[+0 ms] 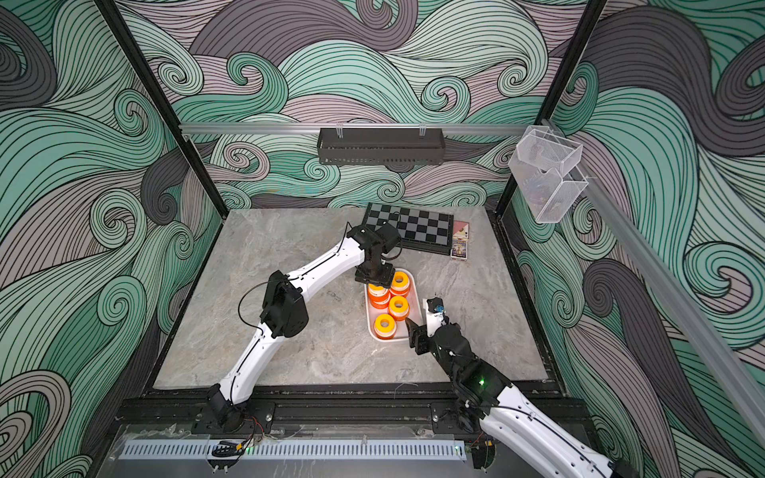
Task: Put the sealing tape into the storage box
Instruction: Place the sealing tape in the storage box, then reset both arms
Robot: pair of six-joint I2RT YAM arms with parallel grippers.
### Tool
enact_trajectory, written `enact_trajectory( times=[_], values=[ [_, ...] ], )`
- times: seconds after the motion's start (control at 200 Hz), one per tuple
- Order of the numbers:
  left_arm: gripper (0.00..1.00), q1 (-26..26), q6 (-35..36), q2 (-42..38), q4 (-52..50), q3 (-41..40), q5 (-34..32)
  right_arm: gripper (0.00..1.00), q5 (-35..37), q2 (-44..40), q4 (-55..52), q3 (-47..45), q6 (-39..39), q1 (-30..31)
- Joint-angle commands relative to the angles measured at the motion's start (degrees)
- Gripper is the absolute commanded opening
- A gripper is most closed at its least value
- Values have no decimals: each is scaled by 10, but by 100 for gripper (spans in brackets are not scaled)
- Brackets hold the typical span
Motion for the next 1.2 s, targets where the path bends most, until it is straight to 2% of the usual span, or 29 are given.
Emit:
enact_trajectory(
  times=[0.0, 0.085, 0.205, 0.31, 0.365, 0.4, 0.5, 0.56, 0.605, 0.725, 0.841, 0.971, 1.086, 1.196],
  values=[
    [73, -5, 6, -20, -14, 30, -13, 69, 4, -2, 14, 1, 5, -3],
    [76, -9, 12, -57, -1, 31, -19, 69, 4, -2, 14, 1, 4, -3],
    [82, -16, 26, -127, 6, 21, -66, 71, 8, -6, 14, 1, 3, -3],
    [85, -13, -3, -216, 5, -43, -197, 73, 14, -12, 11, 1, 1, -4],
    [88, -11, -10, -293, 57, -147, -272, 80, 20, -16, 12, 3, 3, -5],
    [89, -6, -2, -349, 111, -233, -294, 83, 26, -16, 13, 6, 5, -7],
    [91, 11, 66, -534, 361, -509, -334, 87, 44, -8, 20, 23, -4, -15],
    [98, 24, 123, -652, 515, -667, -349, 90, 58, 9, 33, 34, -12, -23],
    [99, 40, 152, -728, 606, -765, -351, 90, 67, 29, 51, 40, -20, -31],
    [99, 109, 179, -864, 735, -946, -349, 92, 79, 107, 94, 77, -46, -59],
    [99, 123, 249, -889, 845, -1043, -411, 96, 82, 190, 137, 110, -64, -114],
    [99, 140, 306, -851, 911, -1090, -464, 99, 71, 288, 208, 123, -108, -186],
    [99, 208, 310, -843, 1008, -1175, -400, 99, 47, 340, 195, 146, -108, -248],
    [99, 277, 284, -808, 1048, -1214, -320, 99, 39, 368, 331, 92, -170, -277]
  ],
)
